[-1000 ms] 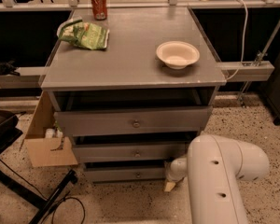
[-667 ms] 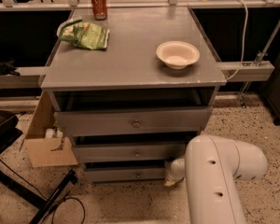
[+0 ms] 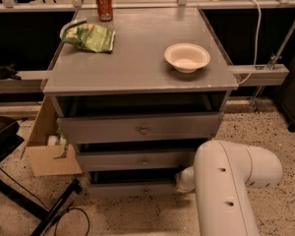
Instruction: Open bottom drawer
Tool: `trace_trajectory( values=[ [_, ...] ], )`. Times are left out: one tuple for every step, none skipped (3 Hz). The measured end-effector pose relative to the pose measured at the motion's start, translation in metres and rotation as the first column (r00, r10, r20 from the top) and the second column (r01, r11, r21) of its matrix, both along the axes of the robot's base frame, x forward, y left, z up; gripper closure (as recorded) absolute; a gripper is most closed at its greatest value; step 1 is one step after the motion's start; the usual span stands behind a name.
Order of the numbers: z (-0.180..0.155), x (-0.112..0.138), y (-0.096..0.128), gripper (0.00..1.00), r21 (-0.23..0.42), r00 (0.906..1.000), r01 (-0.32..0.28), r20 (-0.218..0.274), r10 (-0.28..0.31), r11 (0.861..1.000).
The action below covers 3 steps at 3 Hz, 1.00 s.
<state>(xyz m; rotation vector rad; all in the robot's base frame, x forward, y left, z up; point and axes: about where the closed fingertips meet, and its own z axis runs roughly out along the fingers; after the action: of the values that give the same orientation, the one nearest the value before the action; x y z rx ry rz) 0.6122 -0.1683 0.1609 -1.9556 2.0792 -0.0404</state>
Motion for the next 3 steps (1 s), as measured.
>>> trace_trajectory(
  values=[
    [0.004,0.0,0.0,1.0,0.0,1.0,0.0,0.0,0.0,1.0],
    [-0.001,-0.025,-0.012,1.0,-0.006,0.9987,0.01,-0.05,-0.01,1.0],
    [0.002,-0.025,-0.011,1.0,-0.006,0.9987,0.01,-0.05,-0.01,1.0]
  ],
)
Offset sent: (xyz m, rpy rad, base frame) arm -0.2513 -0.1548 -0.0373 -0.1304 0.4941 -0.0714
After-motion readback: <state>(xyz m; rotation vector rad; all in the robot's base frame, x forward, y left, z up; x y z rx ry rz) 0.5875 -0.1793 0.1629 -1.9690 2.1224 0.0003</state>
